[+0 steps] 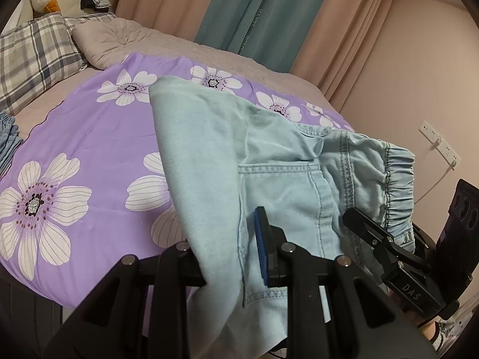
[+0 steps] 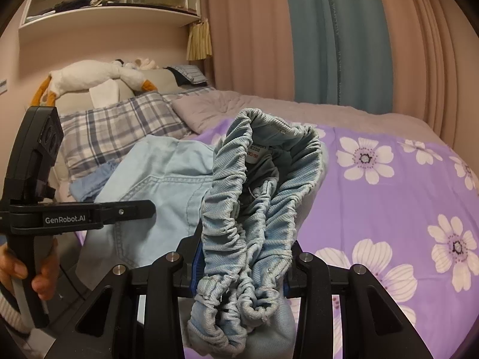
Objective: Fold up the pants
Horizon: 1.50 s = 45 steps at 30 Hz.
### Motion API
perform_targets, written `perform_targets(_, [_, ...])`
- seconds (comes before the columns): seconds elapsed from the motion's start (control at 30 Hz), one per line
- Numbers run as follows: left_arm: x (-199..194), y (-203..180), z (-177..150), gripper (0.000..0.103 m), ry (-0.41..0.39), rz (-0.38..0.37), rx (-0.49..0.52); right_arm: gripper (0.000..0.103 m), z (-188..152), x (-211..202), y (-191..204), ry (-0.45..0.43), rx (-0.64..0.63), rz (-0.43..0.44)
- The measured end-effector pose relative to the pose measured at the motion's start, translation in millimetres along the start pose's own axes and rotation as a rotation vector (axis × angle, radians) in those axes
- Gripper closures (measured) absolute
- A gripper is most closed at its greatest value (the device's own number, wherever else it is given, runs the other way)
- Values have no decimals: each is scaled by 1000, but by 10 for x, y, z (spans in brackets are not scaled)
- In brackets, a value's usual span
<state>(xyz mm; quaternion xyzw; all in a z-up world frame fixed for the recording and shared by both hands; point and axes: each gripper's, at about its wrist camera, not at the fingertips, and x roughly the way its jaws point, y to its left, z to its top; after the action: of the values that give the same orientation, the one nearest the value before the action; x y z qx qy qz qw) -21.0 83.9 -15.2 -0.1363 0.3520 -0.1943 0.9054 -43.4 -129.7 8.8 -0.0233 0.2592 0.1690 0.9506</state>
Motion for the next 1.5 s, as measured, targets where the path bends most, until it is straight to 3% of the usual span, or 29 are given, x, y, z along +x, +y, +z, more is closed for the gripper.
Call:
perform_targets(1.0, [-261, -287, 383, 81, -134, 7, 92, 63, 343, -157, -26, -129, -25, 0])
perform_targets(1.5, [-164, -336, 483, 80, -134, 7, 111, 63, 362, -153, -51, -147, -30, -12])
